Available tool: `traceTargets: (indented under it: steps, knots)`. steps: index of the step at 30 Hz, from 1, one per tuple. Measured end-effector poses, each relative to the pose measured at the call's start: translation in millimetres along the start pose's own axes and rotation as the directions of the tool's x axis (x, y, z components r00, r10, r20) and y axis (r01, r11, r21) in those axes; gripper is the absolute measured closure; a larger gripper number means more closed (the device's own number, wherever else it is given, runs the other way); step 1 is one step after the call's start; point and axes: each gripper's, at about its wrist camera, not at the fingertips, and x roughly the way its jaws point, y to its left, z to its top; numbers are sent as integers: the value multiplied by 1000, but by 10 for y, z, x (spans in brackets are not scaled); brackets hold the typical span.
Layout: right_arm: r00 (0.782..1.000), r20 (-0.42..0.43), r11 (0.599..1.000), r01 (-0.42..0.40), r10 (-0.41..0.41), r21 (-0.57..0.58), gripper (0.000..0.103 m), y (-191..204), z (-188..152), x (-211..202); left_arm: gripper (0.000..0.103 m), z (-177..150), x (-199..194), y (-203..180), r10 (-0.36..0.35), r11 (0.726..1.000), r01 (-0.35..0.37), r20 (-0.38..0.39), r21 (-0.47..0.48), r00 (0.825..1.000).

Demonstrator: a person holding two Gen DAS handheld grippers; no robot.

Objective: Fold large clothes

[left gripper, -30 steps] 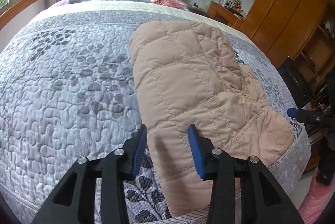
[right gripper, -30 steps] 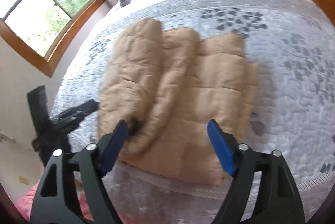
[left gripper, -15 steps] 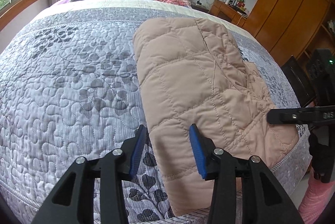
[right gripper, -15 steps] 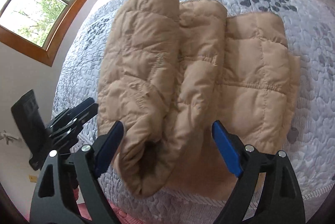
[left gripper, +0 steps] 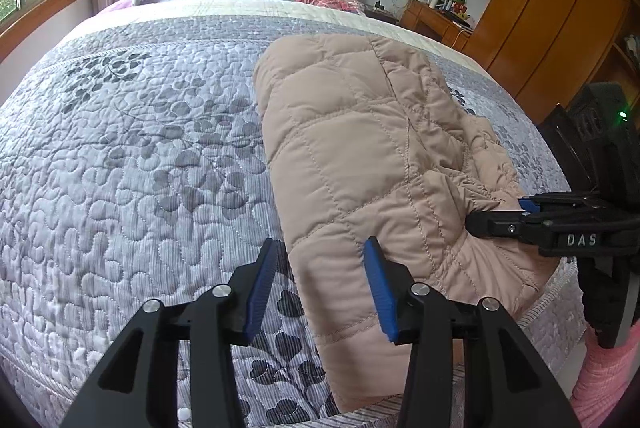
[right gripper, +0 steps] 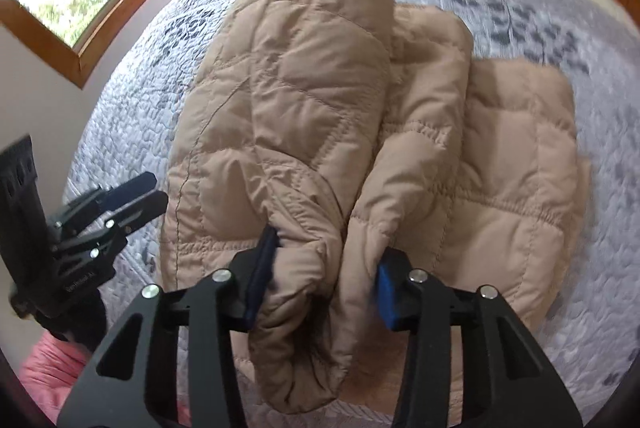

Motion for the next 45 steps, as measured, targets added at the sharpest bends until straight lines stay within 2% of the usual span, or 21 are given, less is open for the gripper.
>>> traceTargets:
  steps: [3,6,11,21,25,28,35,45]
  knots:
    - [998,22,997,59,-58,-48,64,130,-36,-22,57,-17,-16,22,0,1000,0,2,-6,1000]
    - [996,41,994,82,-79,-73,70,193,-66,-68,57,-45,-29,62,5,1000,-5,1,-19,1000]
    - [996,75,996,45,-39,-78,80,245,-58,-239,57,-70,-58,164,3,998,-4,-2,-55,1000]
    - [986,163,990,45,-22,-137,83,415,29,-857,57,19,-290,104,-22,998,26,62,-64,998]
    - [971,239,993,52,-26,-102,83,255,-34,-1247,57,91,-381,-58,-58,998,61,90,-33,994]
    - [965,262,997,48,-32,-54,83,22,-125,-1397,57,145,-387,-268,-85,996,84,99,19,991]
    - [973,232,999,1,-12,50,83,-430,-358,-1291,57,143,-207,-667,-118,988,112,50,103,992]
    - [975,218,991,-64,36,121,82,-818,-604,-1049,57,67,-40,-861,-109,983,108,-1,149,994]
